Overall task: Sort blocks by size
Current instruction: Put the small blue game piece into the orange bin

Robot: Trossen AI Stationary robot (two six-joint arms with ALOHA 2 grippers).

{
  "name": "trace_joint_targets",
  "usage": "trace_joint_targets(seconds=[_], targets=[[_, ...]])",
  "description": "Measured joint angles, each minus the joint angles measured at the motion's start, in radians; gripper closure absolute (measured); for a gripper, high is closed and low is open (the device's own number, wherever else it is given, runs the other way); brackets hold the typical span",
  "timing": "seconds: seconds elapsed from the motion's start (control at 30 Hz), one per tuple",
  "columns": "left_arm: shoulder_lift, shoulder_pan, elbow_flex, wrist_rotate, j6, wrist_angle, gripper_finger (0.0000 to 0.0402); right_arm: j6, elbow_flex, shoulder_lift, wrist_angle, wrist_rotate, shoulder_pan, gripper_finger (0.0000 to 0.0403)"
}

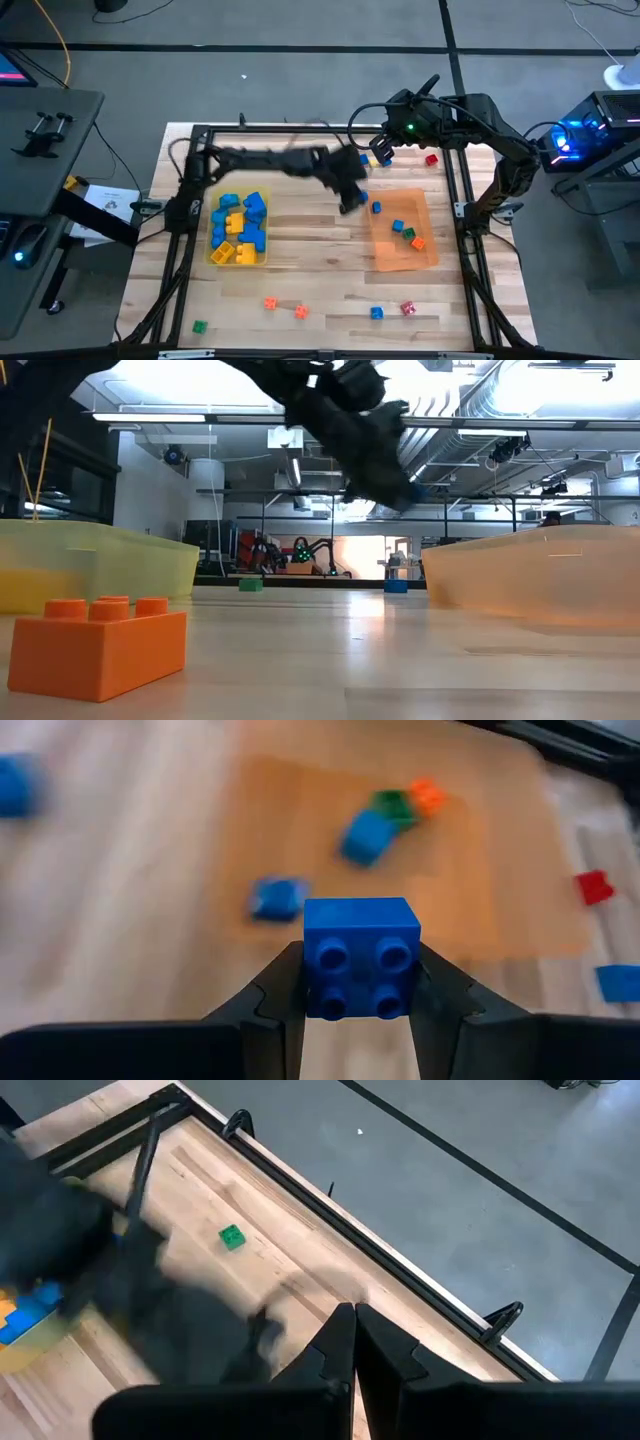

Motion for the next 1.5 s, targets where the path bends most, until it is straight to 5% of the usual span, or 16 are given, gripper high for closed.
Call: trace_joint_targets(seconds=[0.3, 0.47, 0.67, 0.93, 1.03, 1.2, 1.37, 1.5], targets=[[0.09, -0.084, 0.001, -0.09, -0.051, 0.39, 0.0298, 0.023, 0.0, 0.0, 0.0, 0.0, -0.002, 0.0402], [0.089, -0.082, 0.001, -0.138, -0.034, 0.39, 0.0185, 0.033, 0.0, 0.0, 0.0, 0.0, -0.002, 0.0402], [0.059, -0.041, 0.001, -0.124, -0.07, 0.315, 0.0087, 0.027, 0.0, 0.0, 0.0, 0.009, -0.002, 0.0402], [-0.044, 0.005, -0.006, 0.155, -0.058, -0.081, 0.0079, -0.033, 0.0, -0.001, 0.0, -0.099, 0.008, 0.0402], [-0.13, -0.02, -0.103, 0.181, -0.037, -0.084, 0.0079, -0.068, 0.0, -0.001, 0.0, -0.159, 0.034, 0.0402], [-0.385, -0.061, -0.425, 0.137, -0.189, 0.199, 0.0079, -0.106, 0.0, -0.001, -0.001, -0.2, 0.114, 0.0402], [-0.74, -0.118, -0.754, -0.109, -0.462, 0.428, 0.0079, -0.199, -0.015, -0.002, 0.008, -0.2, 0.196, 0.0402], [-1.001, -0.214, -0.9, -0.387, -0.578, 0.483, 0.0078, -0.233, -0.103, -0.004, 0.03, -0.26, 0.235, 0.0402]])
